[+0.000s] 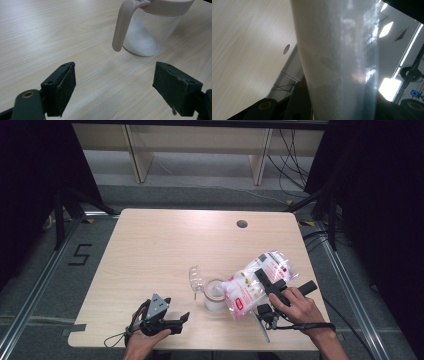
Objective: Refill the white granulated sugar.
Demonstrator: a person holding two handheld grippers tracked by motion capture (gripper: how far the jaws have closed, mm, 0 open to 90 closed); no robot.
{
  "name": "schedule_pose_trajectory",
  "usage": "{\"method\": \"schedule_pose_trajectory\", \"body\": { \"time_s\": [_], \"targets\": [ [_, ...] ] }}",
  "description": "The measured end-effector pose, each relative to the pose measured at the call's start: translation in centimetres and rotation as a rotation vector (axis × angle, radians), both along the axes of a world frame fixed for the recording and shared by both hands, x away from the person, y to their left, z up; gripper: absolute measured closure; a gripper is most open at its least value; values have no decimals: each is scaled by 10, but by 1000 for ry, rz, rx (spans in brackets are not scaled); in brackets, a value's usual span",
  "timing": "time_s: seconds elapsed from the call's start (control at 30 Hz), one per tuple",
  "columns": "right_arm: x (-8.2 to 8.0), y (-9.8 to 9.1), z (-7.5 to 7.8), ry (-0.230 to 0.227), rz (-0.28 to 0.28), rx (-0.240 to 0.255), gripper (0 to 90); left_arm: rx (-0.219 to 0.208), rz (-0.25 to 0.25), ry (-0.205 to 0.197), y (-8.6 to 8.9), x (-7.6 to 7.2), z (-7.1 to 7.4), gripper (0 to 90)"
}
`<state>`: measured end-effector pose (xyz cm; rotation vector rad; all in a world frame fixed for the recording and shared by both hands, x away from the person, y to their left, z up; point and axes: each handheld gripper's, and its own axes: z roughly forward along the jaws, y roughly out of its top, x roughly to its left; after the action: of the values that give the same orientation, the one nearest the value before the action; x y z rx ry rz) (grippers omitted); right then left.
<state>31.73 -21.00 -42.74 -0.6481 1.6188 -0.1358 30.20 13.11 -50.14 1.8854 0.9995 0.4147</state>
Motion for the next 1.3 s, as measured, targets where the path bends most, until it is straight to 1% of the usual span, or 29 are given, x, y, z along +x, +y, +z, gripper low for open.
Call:
{"method": "schedule_pose_trajectory", "body": {
  "time_s": [0.13,0.17,0.27,0.3,0.33,0.37,0.4,0.47,0.5,0.53,0.57,0.63,0.73,0.83,0.87,0.93,0.97,1.0,1.03,1.3],
  "targets": [
    [0,0,0,0,-1,1,763,-2,2,-1,0,0,0,179],
    [0,0,0,0,-1,1,764,-10,4,0,-1,0,0,178],
    [0,0,1,0,7,-9,766,-10,4,0,-1,0,0,178],
    [0,1,1,0,11,-13,767,-2,2,-1,0,0,0,178],
    [0,0,0,2,3,-4,768,-2,2,-1,0,0,0,179],
    [0,1,1,0,10,-11,769,-1,1,0,0,0,0,178],
    [0,0,0,1,2,-1,770,-2,1,0,0,0,0,179],
    [0,0,0,2,2,-1,770,-2,1,0,0,0,0,178],
    [0,1,1,0,12,-14,771,-2,1,0,0,0,0,179],
    [0,1,1,0,12,-14,771,-2,1,0,0,0,0,178],
    [0,0,1,0,11,-12,772,-3,5,3,0,-1,0,178],
    [-1,0,-1,3,-5,12,774,-3,4,4,-1,-1,0,179],
    [-1,0,-1,3,-6,12,774,-3,4,4,-1,-1,0,179],
    [-1,0,-1,2,-4,11,775,-13,7,9,-1,-1,0,179],
    [-1,0,-1,2,-4,10,776,-27,12,20,-2,-2,0,179],
    [-1,0,-1,2,-3,9,776,-26,11,19,-2,-2,0,178],
    [0,1,1,-2,12,-13,777,-28,10,21,-2,-2,0,179],
    [0,1,1,-3,19,-20,777,-27,10,20,-2,-2,0,178],
    [0,1,1,-2,12,-12,777,-26,11,19,-2,-2,0,179],
    [-1,1,1,-5,15,-14,779,-27,11,20,-2,-2,0,179]
  ]
}}
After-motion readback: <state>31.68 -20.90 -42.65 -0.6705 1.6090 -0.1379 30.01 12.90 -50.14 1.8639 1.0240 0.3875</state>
